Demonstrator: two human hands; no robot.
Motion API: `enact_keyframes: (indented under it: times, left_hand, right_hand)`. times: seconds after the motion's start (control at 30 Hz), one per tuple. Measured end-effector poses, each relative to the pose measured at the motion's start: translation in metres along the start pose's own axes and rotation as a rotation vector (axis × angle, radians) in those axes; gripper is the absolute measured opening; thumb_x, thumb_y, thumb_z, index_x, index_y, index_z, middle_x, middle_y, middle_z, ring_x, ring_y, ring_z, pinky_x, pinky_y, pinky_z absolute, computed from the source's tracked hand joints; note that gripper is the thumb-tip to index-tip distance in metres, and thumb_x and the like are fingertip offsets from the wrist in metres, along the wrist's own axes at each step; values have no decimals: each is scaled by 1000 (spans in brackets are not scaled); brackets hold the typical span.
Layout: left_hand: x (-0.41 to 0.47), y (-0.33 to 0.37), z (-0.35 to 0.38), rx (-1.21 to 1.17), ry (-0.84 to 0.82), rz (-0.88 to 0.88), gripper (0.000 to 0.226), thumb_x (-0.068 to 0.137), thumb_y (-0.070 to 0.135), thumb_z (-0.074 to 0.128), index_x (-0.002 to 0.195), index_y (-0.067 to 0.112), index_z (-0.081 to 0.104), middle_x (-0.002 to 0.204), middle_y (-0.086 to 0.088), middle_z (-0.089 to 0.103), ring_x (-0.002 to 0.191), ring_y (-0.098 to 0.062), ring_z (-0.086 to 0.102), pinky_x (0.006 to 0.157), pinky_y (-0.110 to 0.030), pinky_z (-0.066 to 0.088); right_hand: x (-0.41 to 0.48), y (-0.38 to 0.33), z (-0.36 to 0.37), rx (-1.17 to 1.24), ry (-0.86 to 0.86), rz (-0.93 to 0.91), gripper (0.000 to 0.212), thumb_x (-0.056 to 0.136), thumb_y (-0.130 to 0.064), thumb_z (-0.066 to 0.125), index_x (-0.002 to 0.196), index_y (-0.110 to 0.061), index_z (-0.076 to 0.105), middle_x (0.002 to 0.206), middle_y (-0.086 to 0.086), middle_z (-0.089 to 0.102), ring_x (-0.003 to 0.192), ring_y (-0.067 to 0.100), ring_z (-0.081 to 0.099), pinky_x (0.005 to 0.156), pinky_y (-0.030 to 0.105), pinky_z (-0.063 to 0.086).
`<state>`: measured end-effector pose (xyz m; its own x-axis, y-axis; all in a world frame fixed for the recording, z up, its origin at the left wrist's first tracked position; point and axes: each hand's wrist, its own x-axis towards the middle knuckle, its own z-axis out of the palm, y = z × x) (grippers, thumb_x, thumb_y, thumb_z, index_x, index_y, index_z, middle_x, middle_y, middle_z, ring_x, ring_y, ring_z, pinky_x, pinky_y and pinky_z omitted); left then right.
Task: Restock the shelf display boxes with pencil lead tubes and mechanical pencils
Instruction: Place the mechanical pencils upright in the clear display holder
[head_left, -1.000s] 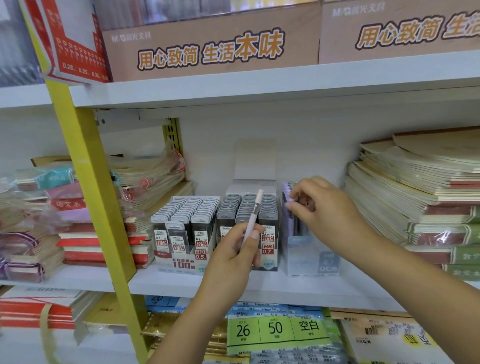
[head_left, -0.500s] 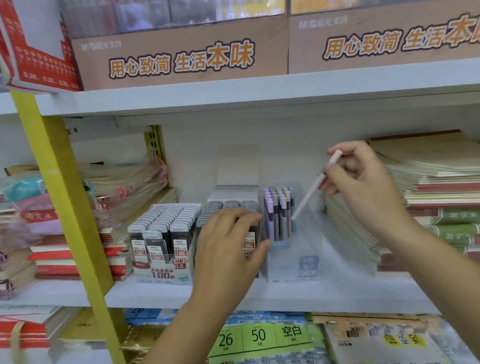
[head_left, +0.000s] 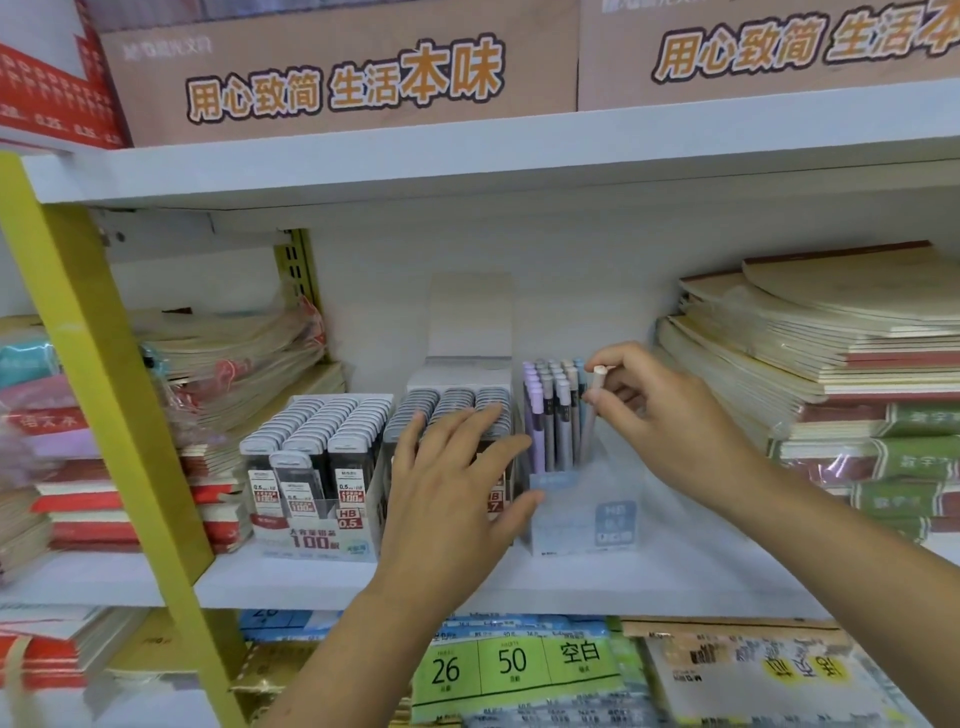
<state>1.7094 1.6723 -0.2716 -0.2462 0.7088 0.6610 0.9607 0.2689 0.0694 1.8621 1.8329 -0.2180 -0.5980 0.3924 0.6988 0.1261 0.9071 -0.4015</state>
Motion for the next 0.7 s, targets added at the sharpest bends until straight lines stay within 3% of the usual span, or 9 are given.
enact_keyframes:
  times: [0.2,0.33,0.47,0.57,0.63,0.7]
  left_hand:
    - [0,0,0,-13,10,-5,49,87,63,44,125,40,64,143,10,56,135,-17,47,119,-53,26]
    - [1,1,-1,-12,8,-2,49,86,62,46,125,39,65,142,9,57,133,-18,49,118,-54,26]
    - [3,6,-11,-26,-44,-7,49,88,59,58,133,41,58,151,9,47,143,-19,38,123,-50,15]
    - [-6,8,-16,-67,46,19,49,88,49,67,134,33,60,153,3,47,147,-22,33,123,-48,16]
    - [-28,7,-16,-155,193,39,38,89,40,66,124,25,66,138,2,60,133,-20,49,118,-37,27]
    - [-65,6,-8,-264,268,32,30,91,37,57,115,23,68,122,5,66,116,-14,54,105,-20,30]
  right_hand:
    - [4,5,4,-19,16,28,28,90,-26,65,100,-42,45,77,-15,64,78,-1,59,62,14,44]
    - [9,13,11,-217,58,15,18,84,-26,72,99,-27,61,87,-13,54,93,12,49,66,25,31]
    - [12,7,10,-203,-40,139,27,88,-26,68,115,-28,65,98,-2,46,102,17,44,78,24,31]
    - [-4,-13,2,-109,86,157,36,94,-25,59,129,-31,55,107,-7,47,100,9,48,87,22,39]
    - [-34,-30,1,72,257,122,31,96,-20,56,120,-39,53,101,-14,54,89,1,51,77,13,42]
    - [-75,-45,11,245,315,101,30,96,-21,55,107,-48,53,92,-15,59,81,1,56,67,7,42]
